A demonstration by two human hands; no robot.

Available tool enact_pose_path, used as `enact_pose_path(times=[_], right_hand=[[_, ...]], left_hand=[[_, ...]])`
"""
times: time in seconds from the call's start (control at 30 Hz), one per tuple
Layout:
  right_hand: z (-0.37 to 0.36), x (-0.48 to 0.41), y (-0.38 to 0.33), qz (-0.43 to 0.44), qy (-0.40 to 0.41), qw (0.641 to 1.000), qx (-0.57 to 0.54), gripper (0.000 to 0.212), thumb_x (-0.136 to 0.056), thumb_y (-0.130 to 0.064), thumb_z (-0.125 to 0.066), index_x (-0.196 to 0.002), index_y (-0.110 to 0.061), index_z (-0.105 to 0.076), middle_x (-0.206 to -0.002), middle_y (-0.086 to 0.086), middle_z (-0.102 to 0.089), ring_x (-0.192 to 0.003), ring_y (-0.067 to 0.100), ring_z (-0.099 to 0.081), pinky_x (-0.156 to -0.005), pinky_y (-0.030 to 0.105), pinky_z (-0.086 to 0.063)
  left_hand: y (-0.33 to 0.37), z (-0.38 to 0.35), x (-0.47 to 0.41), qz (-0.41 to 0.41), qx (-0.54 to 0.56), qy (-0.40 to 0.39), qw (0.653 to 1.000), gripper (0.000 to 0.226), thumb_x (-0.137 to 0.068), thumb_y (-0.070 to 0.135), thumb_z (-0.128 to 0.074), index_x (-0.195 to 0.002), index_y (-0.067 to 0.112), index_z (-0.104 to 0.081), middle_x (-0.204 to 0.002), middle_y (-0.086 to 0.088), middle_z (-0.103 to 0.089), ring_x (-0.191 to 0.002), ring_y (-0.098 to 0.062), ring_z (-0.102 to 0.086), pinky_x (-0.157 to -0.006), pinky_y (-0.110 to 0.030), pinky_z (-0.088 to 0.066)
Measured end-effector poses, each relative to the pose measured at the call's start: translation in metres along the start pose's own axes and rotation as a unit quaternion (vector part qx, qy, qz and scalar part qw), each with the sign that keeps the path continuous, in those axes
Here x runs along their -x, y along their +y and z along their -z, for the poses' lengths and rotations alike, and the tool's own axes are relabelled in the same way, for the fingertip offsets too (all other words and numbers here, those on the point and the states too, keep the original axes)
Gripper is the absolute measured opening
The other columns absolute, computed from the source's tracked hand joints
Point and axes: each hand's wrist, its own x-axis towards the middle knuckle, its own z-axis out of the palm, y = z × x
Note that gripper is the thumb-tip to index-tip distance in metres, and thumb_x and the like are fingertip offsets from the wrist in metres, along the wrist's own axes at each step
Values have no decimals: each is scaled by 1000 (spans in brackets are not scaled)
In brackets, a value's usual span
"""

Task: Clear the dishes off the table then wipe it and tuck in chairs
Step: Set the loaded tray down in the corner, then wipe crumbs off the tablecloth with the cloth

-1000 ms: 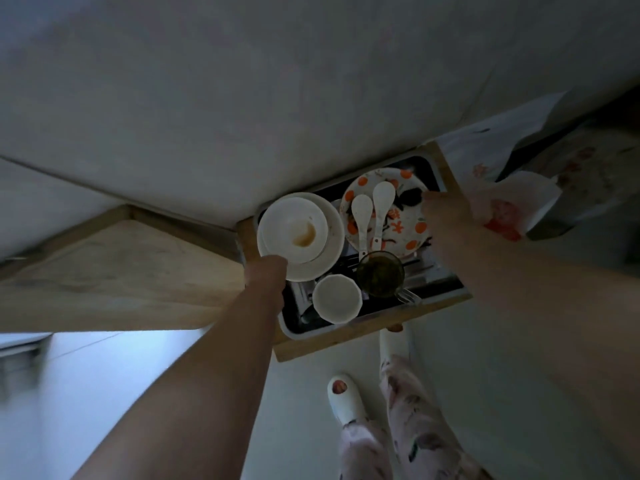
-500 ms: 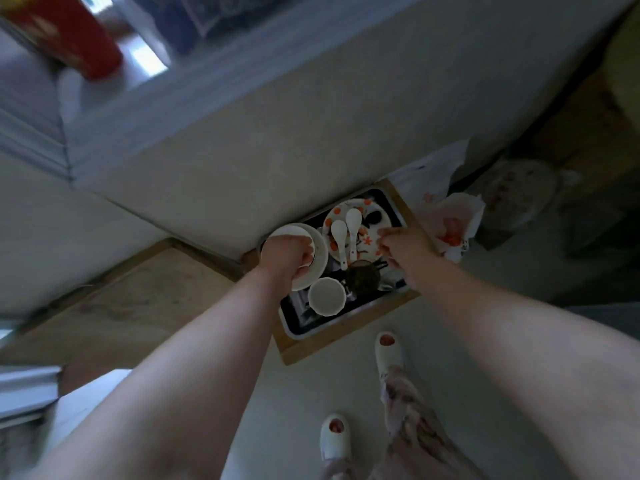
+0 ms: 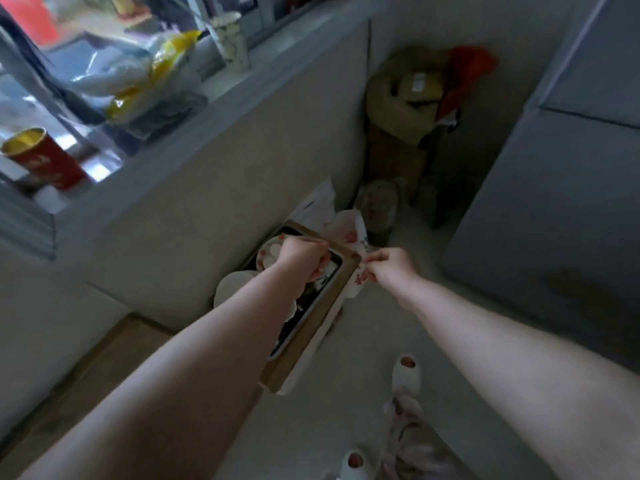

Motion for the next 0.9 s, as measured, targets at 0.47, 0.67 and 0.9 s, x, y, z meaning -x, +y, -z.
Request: enact_pose_path(times=[0.47, 0.67, 0.9], right_hand=[[250, 198, 101, -10, 314, 946, -80, 26, -83, -20, -64, -57, -23, -60, -45, -11, -56, -49, 6, -51, -51, 20, -41], [363, 337, 166, -4, 452, 875, -175, 18, -81, -14, -58, -72, -26, -68, -84, -1, -73, -78, 17, -68, -74, 32, -53], [450, 472, 273, -46, 550, 804, -221, 17, -89, -14, -57, -82, -26, -68, -88, -2, -72, -76, 12, -67, -70, 26, -52]], left_hand=[[37, -257, 211, -202, -124, -295, 926, 27, -92, 11, -58, -66, 15, -58, -55, 0, -57, -32, -6, -45, -40, -14, -33], [17, -361, 347, -250, -150, -377, 879, 20, -93, 13, -57, -73, 15, -60, -63, -1, -59, -49, -11, -49, -44, -17, -37], [-47, -463, 486, -257, -163, -459, 834, 28, -89, 8, -53, -63, 13, -59, -54, -1, -54, -45, -13, -46, -42, -17, -35]])
